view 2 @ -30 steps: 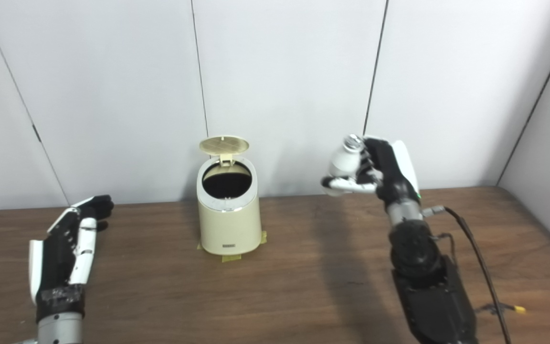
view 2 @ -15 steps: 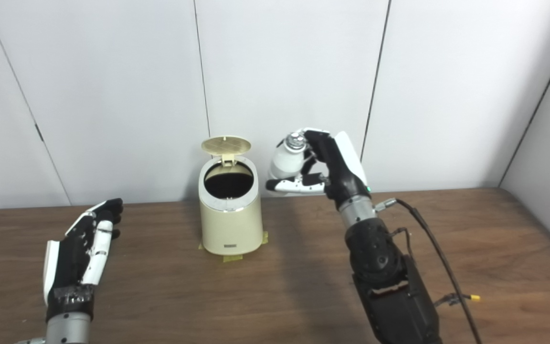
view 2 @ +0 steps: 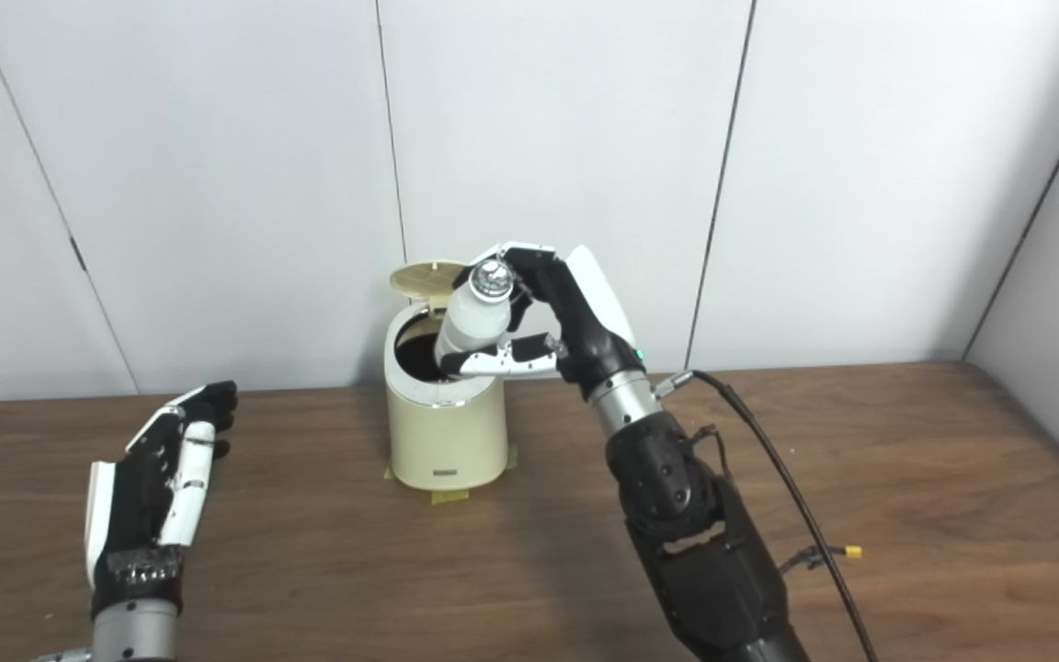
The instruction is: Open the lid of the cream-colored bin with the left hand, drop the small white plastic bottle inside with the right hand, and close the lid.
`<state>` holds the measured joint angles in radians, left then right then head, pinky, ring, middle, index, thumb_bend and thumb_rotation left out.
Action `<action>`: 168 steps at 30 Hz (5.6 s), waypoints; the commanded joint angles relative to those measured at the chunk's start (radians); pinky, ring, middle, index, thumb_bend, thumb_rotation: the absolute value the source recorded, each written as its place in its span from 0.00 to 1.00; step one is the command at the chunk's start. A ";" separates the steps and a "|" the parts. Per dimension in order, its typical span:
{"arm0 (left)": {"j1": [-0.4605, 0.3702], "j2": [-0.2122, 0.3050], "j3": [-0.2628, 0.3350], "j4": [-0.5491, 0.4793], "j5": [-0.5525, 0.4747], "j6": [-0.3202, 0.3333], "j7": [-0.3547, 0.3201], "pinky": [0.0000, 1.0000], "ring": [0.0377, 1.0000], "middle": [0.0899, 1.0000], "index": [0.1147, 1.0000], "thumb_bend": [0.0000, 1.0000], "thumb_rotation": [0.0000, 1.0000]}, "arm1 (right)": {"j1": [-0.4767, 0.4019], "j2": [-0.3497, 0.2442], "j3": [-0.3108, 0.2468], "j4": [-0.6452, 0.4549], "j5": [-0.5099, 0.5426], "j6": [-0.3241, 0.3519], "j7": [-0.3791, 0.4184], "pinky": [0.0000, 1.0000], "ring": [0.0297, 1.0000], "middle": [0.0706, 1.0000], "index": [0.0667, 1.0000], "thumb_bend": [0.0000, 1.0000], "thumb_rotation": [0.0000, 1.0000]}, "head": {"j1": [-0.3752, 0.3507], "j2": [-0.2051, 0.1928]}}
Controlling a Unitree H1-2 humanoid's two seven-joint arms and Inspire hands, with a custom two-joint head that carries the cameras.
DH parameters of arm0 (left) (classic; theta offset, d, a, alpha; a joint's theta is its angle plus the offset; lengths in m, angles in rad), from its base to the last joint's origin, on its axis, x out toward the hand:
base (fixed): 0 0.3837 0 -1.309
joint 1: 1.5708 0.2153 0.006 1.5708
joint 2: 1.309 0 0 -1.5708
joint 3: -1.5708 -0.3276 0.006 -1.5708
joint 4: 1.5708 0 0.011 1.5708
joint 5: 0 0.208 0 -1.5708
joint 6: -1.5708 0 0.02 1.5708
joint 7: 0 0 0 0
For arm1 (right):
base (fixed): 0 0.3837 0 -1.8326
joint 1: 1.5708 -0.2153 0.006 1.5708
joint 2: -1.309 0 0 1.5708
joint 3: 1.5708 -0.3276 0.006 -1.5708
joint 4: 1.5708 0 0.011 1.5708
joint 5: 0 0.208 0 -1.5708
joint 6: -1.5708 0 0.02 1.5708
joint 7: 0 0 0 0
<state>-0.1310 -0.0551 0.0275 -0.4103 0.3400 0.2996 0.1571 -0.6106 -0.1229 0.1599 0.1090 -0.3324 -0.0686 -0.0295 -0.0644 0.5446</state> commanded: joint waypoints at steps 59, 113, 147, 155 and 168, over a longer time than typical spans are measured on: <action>-0.043 -0.024 -0.008 -0.060 0.022 -0.045 0.017 0.75 0.77 0.74 0.73 0.31 0.79 | -0.194 -0.009 0.150 0.456 -0.293 -0.346 -0.419 0.43 0.43 0.45 0.46 0.52 0.00 | 0.009 0.006; -0.039 -0.006 0.000 -0.046 0.010 -0.048 0.011 0.76 0.76 0.73 0.73 0.33 0.77 | 0.019 0.052 -0.030 0.164 -0.113 -0.400 -0.464 0.22 0.24 0.42 0.45 0.53 0.01 | -0.003 0.005; -0.454 0.300 -0.131 0.078 0.171 0.104 -0.262 0.86 0.92 0.91 0.88 0.84 1.00 | 0.435 -0.140 -0.083 -0.126 0.347 -0.258 0.010 1.00 1.00 1.00 1.00 0.89 0.91 | 0.014 -0.007; -0.726 0.339 -0.194 0.179 0.324 0.170 -0.392 0.99 1.00 0.97 0.91 0.95 1.00 | 0.483 -0.093 -0.125 -0.257 0.345 -0.223 0.030 1.00 1.00 1.00 1.00 0.85 0.93 | 0.020 -0.008; -0.919 0.332 -0.308 0.358 0.532 0.170 -0.713 1.00 1.00 0.96 0.87 0.90 0.95 | 0.503 -0.056 -0.154 -0.273 0.311 -0.226 0.039 1.00 1.00 1.00 1.00 0.88 0.90 | 0.025 -0.012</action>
<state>-0.9647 0.2709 -0.2863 -0.0504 0.8395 0.4685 -0.5358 -0.0859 -0.1845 0.0150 -0.1363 -0.0200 -0.2635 0.0104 -0.0383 0.5323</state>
